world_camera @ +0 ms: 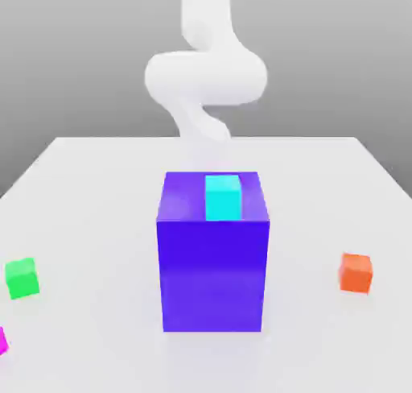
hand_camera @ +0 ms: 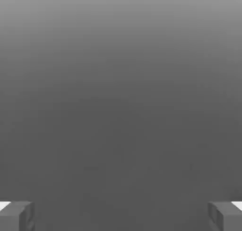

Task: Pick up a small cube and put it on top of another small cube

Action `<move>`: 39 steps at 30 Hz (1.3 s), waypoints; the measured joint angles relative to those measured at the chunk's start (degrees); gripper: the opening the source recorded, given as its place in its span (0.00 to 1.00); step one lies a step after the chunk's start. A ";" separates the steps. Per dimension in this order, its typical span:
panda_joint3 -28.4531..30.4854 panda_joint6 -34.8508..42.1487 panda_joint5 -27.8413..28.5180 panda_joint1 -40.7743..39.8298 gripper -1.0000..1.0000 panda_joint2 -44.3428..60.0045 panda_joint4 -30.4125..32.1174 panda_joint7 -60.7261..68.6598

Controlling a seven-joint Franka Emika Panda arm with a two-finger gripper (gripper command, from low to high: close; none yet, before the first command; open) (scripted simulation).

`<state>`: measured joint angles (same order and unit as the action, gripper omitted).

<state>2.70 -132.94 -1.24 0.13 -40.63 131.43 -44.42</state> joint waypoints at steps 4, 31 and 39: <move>4.60 -1.94 -2.29 0.21 0.50 8.56 -0.58 2.52; 20.90 -15.12 -18.35 -13.54 0.50 63.43 -4.10 19.93; 16.40 -21.51 -23.00 -18.30 0.00 73.38 -6.33 23.54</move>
<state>19.10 -154.45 -24.24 -18.17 32.75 125.10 -20.87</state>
